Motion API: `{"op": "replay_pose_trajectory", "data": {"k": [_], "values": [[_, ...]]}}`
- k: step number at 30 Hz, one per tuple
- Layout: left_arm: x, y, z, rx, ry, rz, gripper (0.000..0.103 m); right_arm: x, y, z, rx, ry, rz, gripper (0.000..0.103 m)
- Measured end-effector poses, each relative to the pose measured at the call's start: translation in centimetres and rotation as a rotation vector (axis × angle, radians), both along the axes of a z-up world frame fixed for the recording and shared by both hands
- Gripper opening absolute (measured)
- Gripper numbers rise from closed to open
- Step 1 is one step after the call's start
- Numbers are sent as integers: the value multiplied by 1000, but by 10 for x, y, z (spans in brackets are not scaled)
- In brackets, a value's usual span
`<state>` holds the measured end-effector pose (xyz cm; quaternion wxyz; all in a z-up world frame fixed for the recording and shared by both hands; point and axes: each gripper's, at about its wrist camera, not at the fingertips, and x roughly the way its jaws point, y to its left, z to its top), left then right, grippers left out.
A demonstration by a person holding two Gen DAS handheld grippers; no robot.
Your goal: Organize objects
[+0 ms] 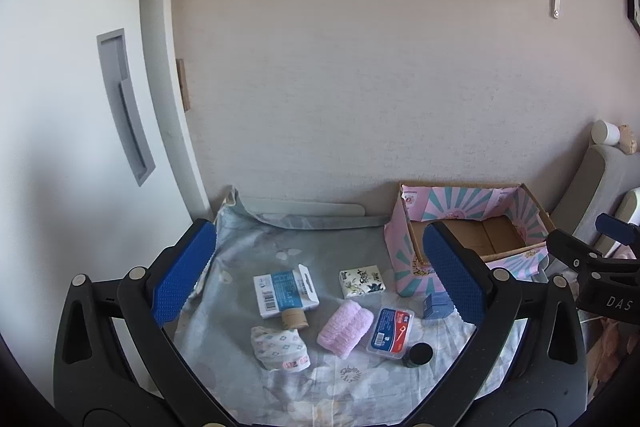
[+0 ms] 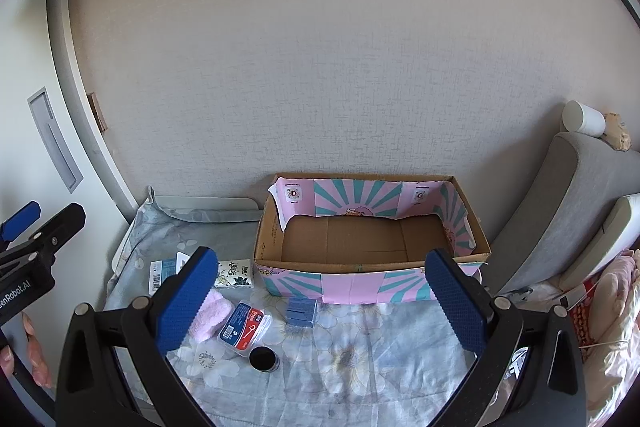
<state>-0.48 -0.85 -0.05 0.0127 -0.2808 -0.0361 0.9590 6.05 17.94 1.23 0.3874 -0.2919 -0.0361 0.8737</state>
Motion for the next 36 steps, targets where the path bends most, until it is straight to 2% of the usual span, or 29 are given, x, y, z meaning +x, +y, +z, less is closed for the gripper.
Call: {"op": "replay_pose_trajectory", "data": {"k": [36], "values": [[7, -1, -2, 33, -19, -39, 103, 1, -11, 0, 13, 5, -55, 103]]}}
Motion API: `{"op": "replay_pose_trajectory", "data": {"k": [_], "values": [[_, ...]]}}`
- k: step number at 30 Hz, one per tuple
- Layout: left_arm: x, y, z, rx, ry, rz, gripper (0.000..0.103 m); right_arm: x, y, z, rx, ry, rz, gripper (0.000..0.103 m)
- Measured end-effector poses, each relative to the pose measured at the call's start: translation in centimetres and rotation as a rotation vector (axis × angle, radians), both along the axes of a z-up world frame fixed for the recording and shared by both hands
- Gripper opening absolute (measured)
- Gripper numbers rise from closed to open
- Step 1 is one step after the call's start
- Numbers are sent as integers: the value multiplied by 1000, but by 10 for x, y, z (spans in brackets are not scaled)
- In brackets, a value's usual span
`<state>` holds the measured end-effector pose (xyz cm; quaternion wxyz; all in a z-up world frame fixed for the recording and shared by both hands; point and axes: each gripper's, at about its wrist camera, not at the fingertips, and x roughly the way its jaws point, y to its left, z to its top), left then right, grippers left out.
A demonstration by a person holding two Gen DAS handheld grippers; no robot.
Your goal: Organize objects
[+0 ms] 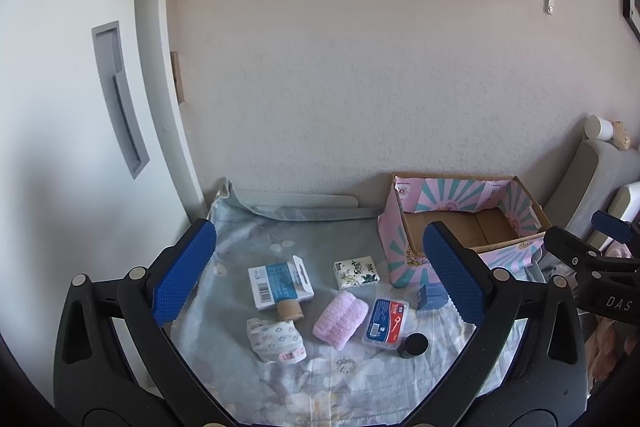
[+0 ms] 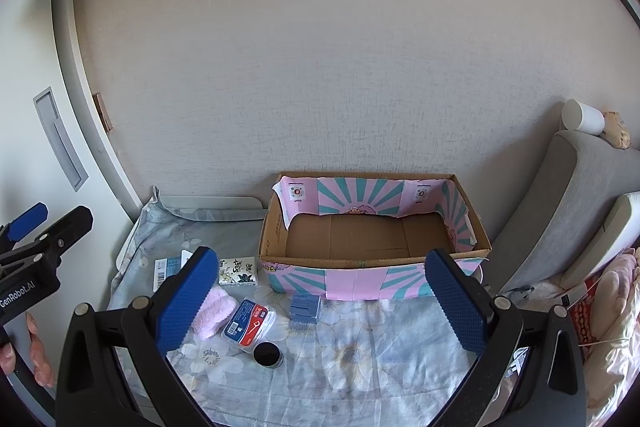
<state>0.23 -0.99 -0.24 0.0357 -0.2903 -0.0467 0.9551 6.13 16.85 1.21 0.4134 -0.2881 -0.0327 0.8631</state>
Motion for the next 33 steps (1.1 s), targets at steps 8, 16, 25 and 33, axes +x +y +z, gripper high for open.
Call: {"op": "replay_pose_trajectory", "data": {"k": [8, 16, 25, 33], "values": [[-1, -1, -2, 18, -8, -15, 103, 1, 1, -1, -3, -4, -16, 103], [-2, -1, -3, 23, -11, -22, 103, 3, 0, -2, 2, -5, -30, 103], [-1, 1, -3, 22, -23, -30, 103, 5, -1, 1, 10, 0, -43, 103], [-2, 1, -3, 27, -29, -36, 103, 5, -2, 2, 10, -1, -46, 103]]}}
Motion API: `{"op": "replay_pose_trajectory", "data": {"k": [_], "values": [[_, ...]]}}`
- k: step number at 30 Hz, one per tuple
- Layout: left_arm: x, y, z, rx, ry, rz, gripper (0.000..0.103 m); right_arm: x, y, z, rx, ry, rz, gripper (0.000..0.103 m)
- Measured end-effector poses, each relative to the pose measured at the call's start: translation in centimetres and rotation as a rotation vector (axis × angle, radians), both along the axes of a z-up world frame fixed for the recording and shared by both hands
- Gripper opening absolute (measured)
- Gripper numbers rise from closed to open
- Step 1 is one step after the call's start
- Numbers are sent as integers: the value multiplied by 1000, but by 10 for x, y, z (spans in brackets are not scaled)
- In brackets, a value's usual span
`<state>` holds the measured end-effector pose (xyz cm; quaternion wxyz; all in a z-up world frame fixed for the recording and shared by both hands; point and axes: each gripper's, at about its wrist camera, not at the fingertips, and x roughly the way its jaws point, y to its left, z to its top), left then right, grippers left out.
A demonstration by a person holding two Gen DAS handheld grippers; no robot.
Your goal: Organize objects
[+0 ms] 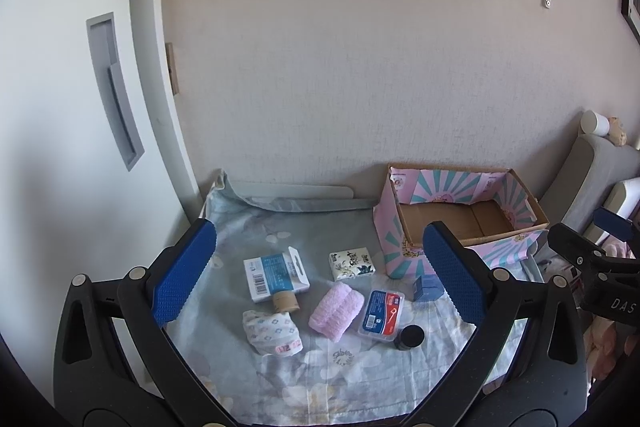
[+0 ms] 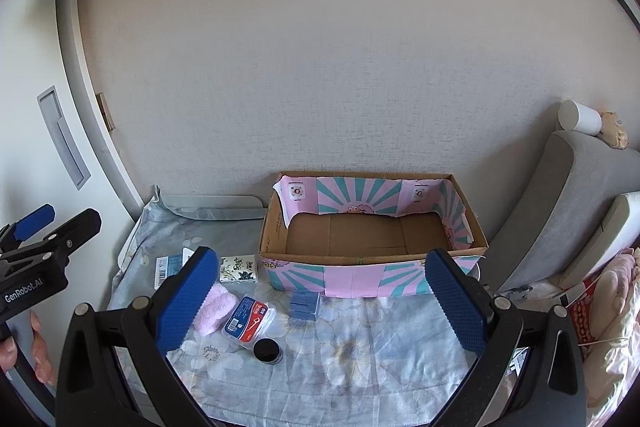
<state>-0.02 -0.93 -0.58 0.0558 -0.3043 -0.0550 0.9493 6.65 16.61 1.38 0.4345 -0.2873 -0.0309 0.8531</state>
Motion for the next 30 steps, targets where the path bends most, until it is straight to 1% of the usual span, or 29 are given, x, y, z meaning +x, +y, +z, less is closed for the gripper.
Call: {"op": "replay_pose_trajectory", "data": {"k": [12, 16, 19, 22, 26, 30], "values": [[-1, -5, 1, 5, -7, -3, 103, 0, -1, 0, -1, -5, -8, 103], [-5, -17, 1, 22, -31, 1, 103, -2, -2, 2, -1, -15, -1, 103], [-8, -28, -2, 12, -50, 9, 103, -5, -1, 1, -8, -27, 4, 103], [-12, -38, -11, 0, -82, 13, 103, -9, 3, -6, -33, -42, 0, 103], [-14, -46, -29, -8, -124, -2, 103, -16, 11, -22, -88, -61, -15, 103], [-17, -51, -56, -13, -185, -19, 103, -27, 19, -41, -135, -92, -35, 103]]}}
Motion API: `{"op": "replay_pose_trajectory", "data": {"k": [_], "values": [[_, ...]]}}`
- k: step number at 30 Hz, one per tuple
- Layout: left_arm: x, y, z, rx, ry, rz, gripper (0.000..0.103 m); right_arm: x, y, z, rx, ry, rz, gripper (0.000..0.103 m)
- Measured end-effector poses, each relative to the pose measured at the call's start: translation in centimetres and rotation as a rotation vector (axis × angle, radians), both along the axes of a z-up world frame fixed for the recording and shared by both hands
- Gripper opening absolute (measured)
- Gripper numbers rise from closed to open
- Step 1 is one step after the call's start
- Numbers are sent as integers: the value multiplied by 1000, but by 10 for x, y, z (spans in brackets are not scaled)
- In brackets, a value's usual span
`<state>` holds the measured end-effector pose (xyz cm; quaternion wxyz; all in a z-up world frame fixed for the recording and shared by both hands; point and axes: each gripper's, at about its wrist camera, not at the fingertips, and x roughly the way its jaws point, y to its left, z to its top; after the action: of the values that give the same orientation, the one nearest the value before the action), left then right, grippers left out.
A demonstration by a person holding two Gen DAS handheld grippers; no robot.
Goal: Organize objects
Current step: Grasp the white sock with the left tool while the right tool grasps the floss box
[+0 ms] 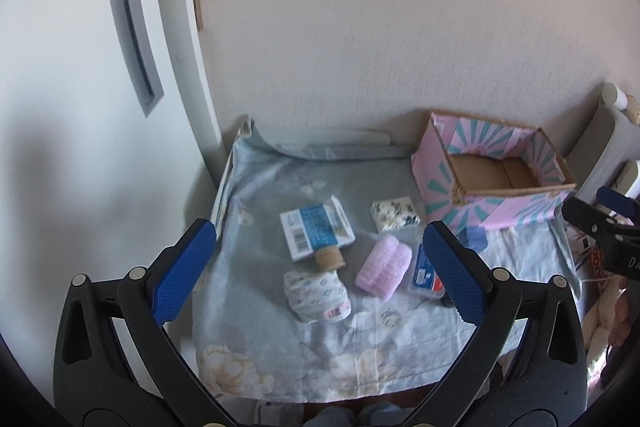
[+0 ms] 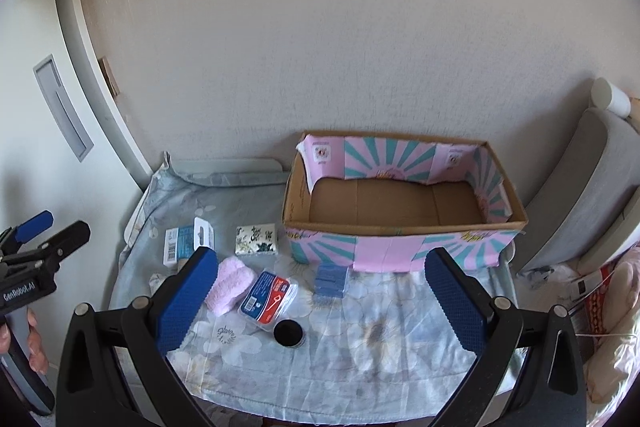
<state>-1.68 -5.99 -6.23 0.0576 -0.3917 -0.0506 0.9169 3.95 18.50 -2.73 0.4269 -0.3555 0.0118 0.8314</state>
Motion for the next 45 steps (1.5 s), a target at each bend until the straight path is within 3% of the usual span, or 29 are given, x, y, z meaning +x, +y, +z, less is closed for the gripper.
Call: {"op": "replay_pose_trajectory", "data": {"k": [12, 21, 29, 36, 42, 45], "values": [[-10, 8, -97, -6, -165, -87, 103, -31, 25, -78, -134, -84, -78, 103], [-30, 9, -146, 10, -230, -107, 101, -50, 52, -139, -235, -152, -208, 96], [-36, 15, -167, 0, -240, -125, 100, -63, 65, -168, -288, -193, -253, 86], [-42, 18, -171, 12, -236, -132, 91, -68, 72, -178, -317, -209, -309, 75], [-48, 20, -175, 22, -252, -147, 71, -67, 72, -177, -327, -203, -329, 64], [-48, 19, -176, 29, -251, -151, 69, -67, 72, -178, -337, -204, -331, 57]]}}
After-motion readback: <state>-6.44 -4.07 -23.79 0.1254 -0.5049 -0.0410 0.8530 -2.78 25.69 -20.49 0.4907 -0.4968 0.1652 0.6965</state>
